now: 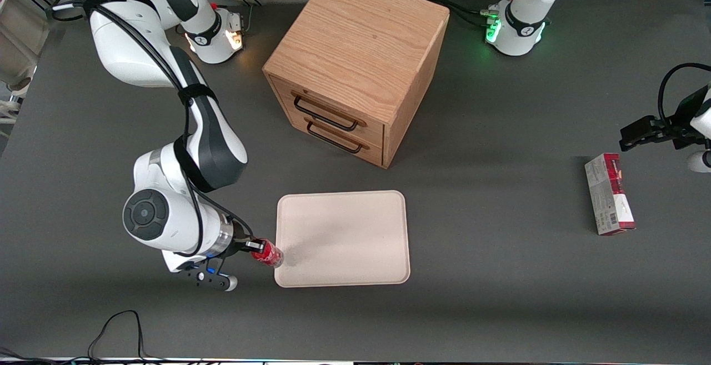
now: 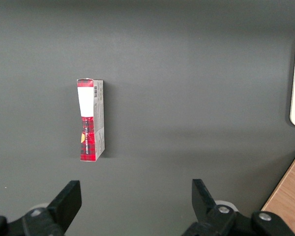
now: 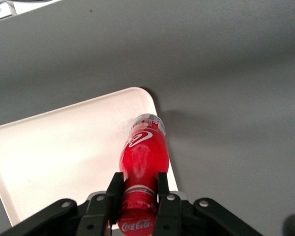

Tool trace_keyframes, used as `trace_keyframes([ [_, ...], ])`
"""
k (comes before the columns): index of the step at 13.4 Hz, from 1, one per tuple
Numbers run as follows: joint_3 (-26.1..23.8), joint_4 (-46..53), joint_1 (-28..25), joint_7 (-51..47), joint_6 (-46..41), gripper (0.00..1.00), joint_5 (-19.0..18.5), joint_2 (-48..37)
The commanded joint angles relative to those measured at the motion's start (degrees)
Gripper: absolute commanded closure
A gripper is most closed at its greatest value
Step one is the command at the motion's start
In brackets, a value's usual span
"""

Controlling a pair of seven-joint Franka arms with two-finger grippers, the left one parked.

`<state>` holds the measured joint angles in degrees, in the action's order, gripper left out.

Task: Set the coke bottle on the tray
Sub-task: 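Lift the bottle and carry it with the right gripper to the white tray, then lower the bottle onto the tray corner and open the right gripper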

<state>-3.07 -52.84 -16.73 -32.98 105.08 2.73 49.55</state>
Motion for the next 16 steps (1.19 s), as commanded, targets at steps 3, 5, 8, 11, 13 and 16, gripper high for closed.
trace_keyframes([
  [3,0.1,3.1,-1.6,-2.6,2.1,1.00,-1.4,2.7],
  [5,0.1,3.0,-2.1,-2.7,2.6,1.00,-1.4,3.4],
  [8,0.1,2.9,-2.3,-3.1,2.6,0.99,-1.4,4.7],
  [11,0.1,2.8,-2.4,-3.1,2.6,0.39,-1.4,4.9],
  [13,0.2,2.7,-2.5,-5.2,2.6,0.00,-1.4,4.9],
  [16,0.2,2.7,-2.5,-5.8,2.6,0.00,-1.4,4.9],
])
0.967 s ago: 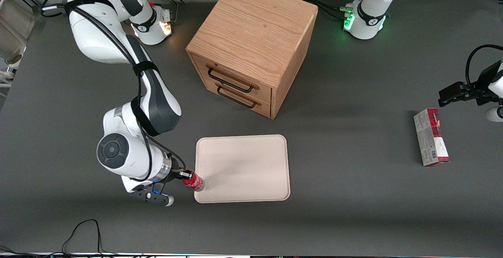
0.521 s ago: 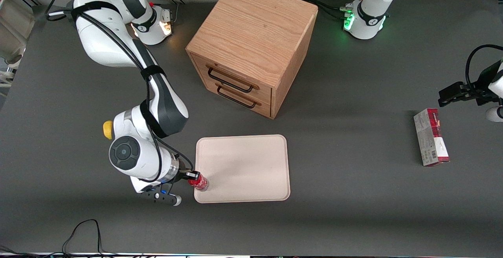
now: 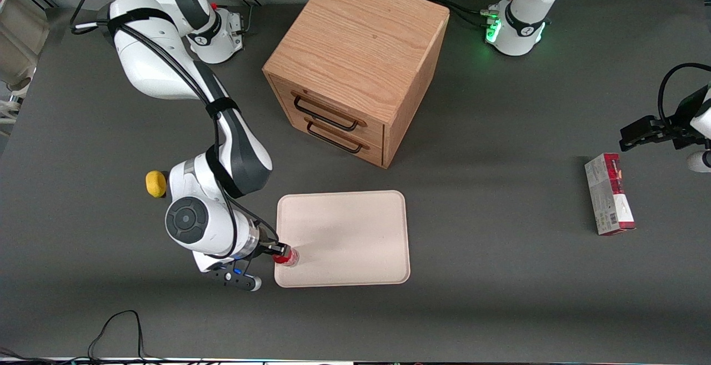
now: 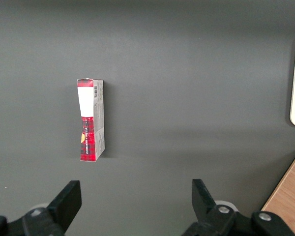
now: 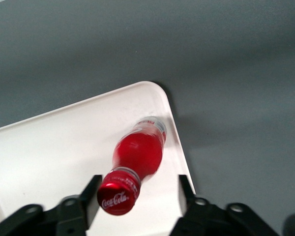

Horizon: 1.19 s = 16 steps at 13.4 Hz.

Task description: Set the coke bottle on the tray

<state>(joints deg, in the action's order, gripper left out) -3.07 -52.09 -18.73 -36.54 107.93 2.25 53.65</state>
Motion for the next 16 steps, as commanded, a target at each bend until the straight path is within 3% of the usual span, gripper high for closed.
trace_keyframes([
  [1,0.2,2.0,-0.5,-2.1,-0.3,0.00,-0.9,0.8],
  [5,0.5,1.9,0.0,-1.1,-4.9,0.00,-0.9,-2.4],
  [8,0.5,-3.2,2.3,6.2,-12.9,0.00,-0.1,-10.9],
  [10,0.5,-13.5,4.1,9.5,-14.0,0.00,0.2,-19.6],
  [13,1.5,-34.3,6.7,22.1,-13.4,0.00,0.1,-36.2],
  [16,6.2,-53.5,6.6,31.4,-8.9,0.00,0.2,-53.4],
])
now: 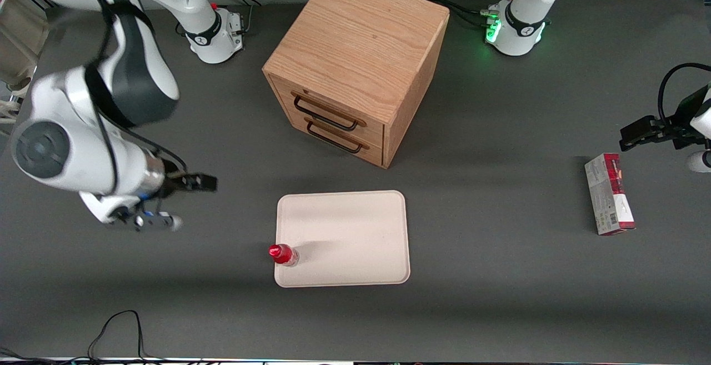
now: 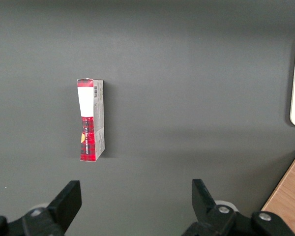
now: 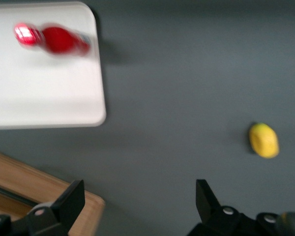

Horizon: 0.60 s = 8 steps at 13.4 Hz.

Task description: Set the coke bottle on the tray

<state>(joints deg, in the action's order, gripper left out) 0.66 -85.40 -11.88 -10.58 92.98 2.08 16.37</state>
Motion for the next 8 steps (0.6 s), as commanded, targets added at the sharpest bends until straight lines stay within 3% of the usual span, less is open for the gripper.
trace_keyframes([
  [1,3.1,-25.1,-0.2,7.2,7.5,0.00,0.4,-20.7],
  [4,5.6,-26.9,-0.2,11.2,4.3,0.00,0.3,-26.6],
  [8,5.1,-19.1,1.7,13.3,0.0,0.00,0.2,-23.6],
])
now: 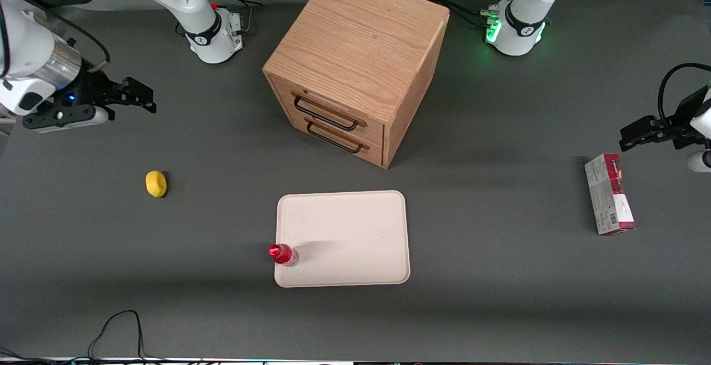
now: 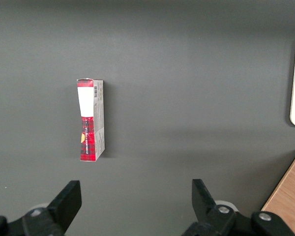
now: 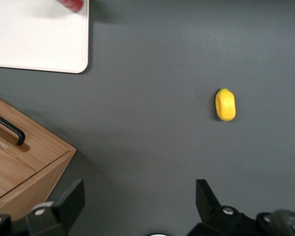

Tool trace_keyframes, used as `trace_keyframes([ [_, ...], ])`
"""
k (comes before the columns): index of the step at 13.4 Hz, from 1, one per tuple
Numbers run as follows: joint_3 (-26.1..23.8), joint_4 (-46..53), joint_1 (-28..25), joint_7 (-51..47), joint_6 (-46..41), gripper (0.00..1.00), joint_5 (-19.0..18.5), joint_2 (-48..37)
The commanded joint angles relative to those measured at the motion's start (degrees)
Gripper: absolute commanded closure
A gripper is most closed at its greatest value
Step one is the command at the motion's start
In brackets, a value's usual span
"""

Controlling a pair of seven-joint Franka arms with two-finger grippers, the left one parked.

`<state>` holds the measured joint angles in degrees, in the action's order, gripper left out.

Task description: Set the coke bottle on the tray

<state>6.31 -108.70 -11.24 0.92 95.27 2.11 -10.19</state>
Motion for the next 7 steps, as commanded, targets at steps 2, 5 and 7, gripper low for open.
trace_keyframes([
  [2,-1.9,7.3,2.4,1.8,-4.0,0.00,0.3,5.3],
  [5,-3.0,8.4,2.5,1.8,-4.7,0.00,0.2,6.1],
  [7,-3.0,8.6,2.6,1.7,-4.7,0.00,0.2,6.2],
])
